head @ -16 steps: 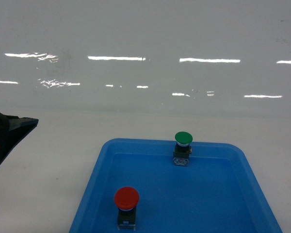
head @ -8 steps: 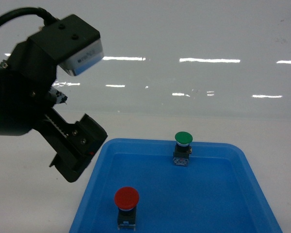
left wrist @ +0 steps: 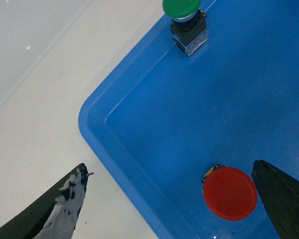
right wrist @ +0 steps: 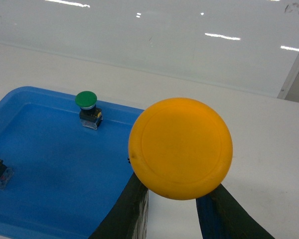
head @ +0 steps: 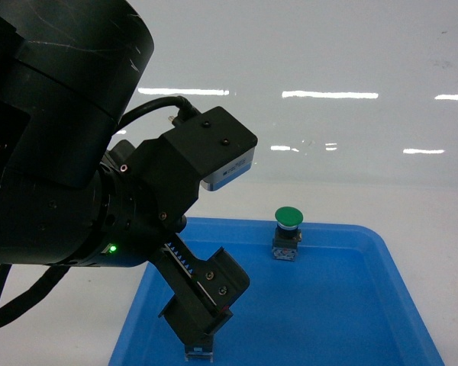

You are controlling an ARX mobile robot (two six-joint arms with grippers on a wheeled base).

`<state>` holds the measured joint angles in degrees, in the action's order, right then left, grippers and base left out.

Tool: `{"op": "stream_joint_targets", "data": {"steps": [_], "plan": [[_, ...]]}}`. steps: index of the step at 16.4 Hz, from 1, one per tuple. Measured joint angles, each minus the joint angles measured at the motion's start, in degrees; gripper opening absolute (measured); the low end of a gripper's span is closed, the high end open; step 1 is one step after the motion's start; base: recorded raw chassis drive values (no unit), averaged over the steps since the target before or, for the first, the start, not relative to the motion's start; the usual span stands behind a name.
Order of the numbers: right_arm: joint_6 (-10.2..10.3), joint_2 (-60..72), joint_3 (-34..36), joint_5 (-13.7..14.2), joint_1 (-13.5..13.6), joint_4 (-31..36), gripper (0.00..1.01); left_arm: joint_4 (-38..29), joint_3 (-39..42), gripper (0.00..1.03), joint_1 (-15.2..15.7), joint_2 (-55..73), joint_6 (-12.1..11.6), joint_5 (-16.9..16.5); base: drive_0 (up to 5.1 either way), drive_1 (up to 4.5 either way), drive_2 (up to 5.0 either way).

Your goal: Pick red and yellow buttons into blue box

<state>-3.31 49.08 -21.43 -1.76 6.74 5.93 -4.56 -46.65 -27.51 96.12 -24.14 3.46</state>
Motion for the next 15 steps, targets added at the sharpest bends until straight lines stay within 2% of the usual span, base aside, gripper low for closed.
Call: {"op": "stream_joint_targets", "data": {"steps": [4,7,15], "plan": [[0.0,0.0,0.0,0.0,0.0,0.0,0.20,-2.2,4.4,0.98,2.5,-4.3,0.7,0.5,0.0,0.00,0.0],[0.0,0.0,0.0,0.0,0.0,0.0,0.20,-4.5,9.4,0.98,4.8,-9.1,1.6,-0.9,0.0,0.00,0.0],[0.0,0.0,0.0,0.0,0.0,0.0,0.20,-4.9,12.0,0.98,4.6,-8.9,1.7,-2.6,0.0,0.00,0.0]]}}
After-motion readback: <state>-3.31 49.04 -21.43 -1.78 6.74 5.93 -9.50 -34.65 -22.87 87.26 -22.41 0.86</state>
